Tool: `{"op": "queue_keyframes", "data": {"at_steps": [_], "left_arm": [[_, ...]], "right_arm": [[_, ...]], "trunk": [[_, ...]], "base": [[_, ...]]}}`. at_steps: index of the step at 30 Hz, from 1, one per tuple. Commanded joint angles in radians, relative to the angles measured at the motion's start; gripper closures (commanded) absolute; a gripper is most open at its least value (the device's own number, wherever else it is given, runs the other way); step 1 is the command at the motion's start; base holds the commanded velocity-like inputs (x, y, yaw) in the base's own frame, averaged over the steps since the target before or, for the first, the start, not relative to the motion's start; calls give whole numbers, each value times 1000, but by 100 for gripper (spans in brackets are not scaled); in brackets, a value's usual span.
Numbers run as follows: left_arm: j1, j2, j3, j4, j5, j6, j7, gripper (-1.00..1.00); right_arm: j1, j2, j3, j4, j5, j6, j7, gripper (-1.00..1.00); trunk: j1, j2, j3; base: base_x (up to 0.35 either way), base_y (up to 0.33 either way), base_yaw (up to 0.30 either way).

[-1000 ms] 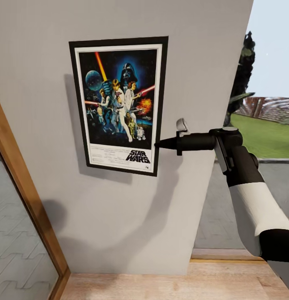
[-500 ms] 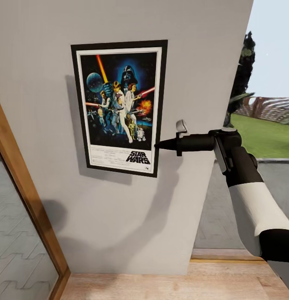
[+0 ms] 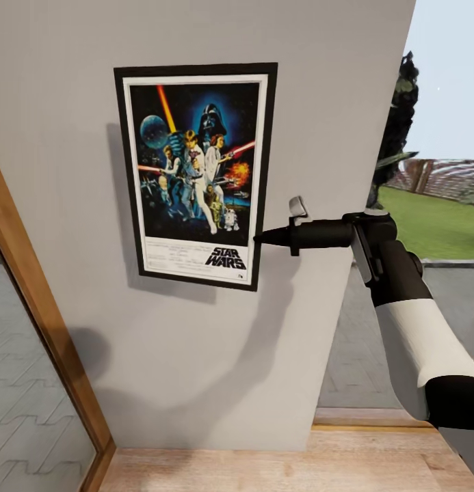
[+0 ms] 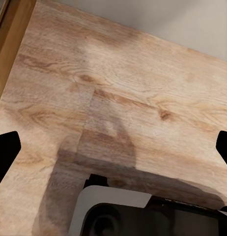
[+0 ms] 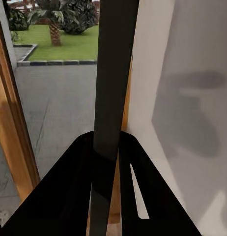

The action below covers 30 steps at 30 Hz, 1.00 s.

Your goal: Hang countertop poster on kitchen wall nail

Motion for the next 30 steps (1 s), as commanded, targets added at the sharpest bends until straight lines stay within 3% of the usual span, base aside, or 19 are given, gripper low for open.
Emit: {"op": "queue_keyframes", "data": {"at_steps": [1,25,30], "left_arm": [[0,0,4,-1,0,-1,-6,-100],[0,0,4,-1,0,-1,-6,-100],[0,0,4,-1,0,-1,-6,-100]], "right_arm": [[-1,-1,1,0,-6,14,11,100],[-1,-1,0,1,-13,14,25,100],[-1,-1,1,1,-13,14,25,100]], "trunk": [[0,-1,-1],[0,-1,-1],[0,-1,-1]], "base": [[0,0,0],[0,0,0],[152,0,0]]}}
